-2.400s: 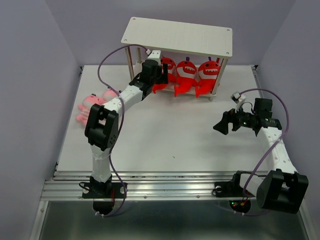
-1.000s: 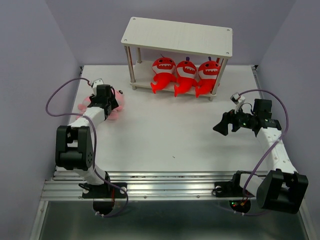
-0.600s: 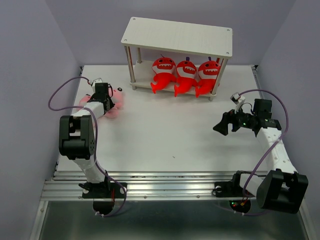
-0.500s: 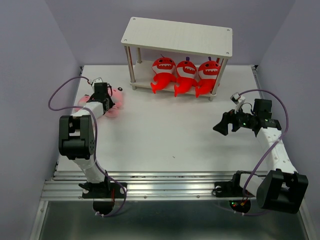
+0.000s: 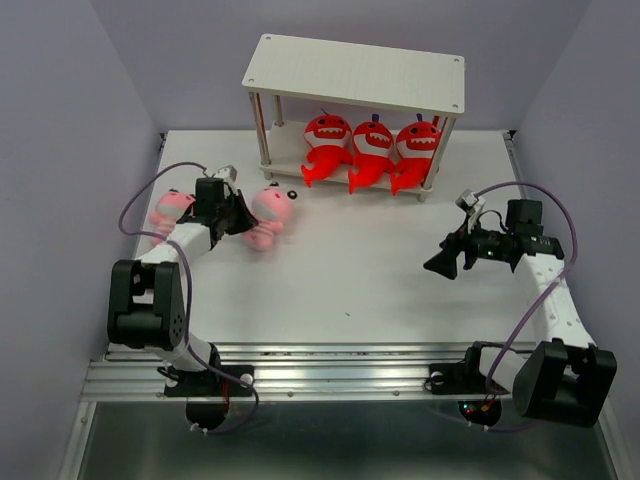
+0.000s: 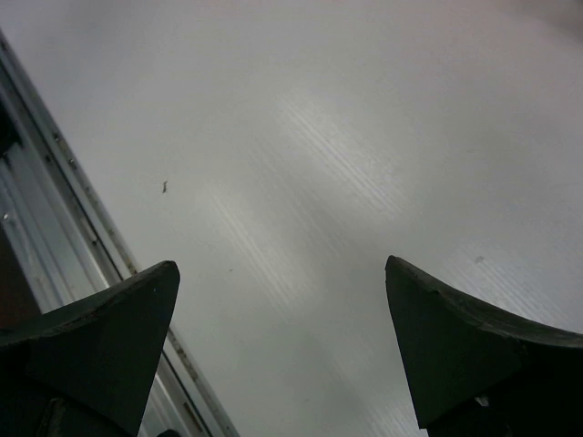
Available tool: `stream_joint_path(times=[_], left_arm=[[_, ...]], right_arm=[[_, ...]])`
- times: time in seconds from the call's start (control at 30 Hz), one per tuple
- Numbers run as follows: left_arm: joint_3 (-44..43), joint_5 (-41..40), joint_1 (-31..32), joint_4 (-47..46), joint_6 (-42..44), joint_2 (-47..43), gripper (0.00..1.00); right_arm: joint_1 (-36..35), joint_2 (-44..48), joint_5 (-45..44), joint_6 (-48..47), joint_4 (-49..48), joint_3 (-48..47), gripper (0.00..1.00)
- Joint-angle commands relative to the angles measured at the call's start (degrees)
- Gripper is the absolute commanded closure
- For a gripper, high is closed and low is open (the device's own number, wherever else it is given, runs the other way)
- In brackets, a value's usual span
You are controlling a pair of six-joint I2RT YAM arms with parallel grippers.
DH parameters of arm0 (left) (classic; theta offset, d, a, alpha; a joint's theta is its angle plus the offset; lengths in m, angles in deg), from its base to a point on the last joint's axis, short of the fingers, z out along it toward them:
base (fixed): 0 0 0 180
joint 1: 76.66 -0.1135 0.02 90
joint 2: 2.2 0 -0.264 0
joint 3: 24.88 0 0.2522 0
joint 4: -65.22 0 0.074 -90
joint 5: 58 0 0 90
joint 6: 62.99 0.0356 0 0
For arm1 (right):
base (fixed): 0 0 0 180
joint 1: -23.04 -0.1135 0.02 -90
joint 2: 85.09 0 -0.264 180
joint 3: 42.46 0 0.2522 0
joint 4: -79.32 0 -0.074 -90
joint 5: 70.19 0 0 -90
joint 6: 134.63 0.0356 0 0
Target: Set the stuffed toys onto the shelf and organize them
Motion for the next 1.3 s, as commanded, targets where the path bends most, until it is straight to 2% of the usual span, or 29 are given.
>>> stream_joint_path(times=[0.0,0.07,0.17,0.33,0.4,0.43,0.5,0.57,0.63,0.73,0.87,1.03,1.17,1.27], left_arm=[[3.24,12.73,6.98,0.87,-0.41,-8.11,1.00],[5.44,12.92,11.12,1.22,-1.11,-11.80,1.00],[8.34,13.44,19.56,-1.41,-5.50,-15.32,1.00],[8.71,9.68,33.17,-9.92,-16.38,-16.91,1.00],[7.39,7.22,36.61,-11.52,-19.03,-16.04,1.00],[5.55,4.42,39.94,-12.57,-21.05,-14.38,1.00],[3.52,-0.76,43.03,-13.02,-23.17,-12.44,1.00],[-0.16,-3.59,47.15,-12.76,-25.53,-9.01,1.00],[-3.84,-6.75,49.28,-12.23,-26.86,-5.33,1.00],[-7.72,-9.23,52.45,-11.79,-28.88,-1.11,1.00],[-10.90,-10.28,54.82,-11.79,-30.03,2.42,1.00],[-10.99,-11.08,55.79,-12.49,-30.82,2.60,1.00],[-10.55,-10.81,55.70,-12.67,-30.82,2.42,1.00],[-10.37,-10.99,55.70,-12.84,-31.08,1.99,1.00]], right_arm=[[0.42,-1.54,7.86,-13.33,14.44,-6.34,0.00],[0.42,-3.56,9.45,-19.91,23.03,-9.43,0.00],[0.42,-5.93,11.47,-24.59,31.48,-14.71,0.00],[-1.59,-8.31,13.58,-22.77,36.53,-20.86,0.00],[-3.26,-8.32,13.50,-15.84,33.29,-21.92,0.00],[-4.75,-8.06,12.28,-9.03,31.45,-22.62,0.00],[-6.60,-7.09,9.56,-0.30,22.15,-22.54,0.00],[-10.80,-4.98,2.10,9.17,14.43,-21.76,0.00],[-15.46,-3.75,-7.80,13.17,11.05,-21.40,0.00],[-18.21,-4.01,-18.36,17.66,8.15,-20.79,0.00],[-19.44,-4.89,-24.55,18.12,7.70,-19.29,0.00],[-21.38,-3.13,-33.60,15.66,5.77,-15.52,0.00],[-21.38,-2.78,-31.69,14.51,5.42,-13.75,0.00],[-21.38,-2.95,-28.26,14.94,4.46,-12.18,0.07]])
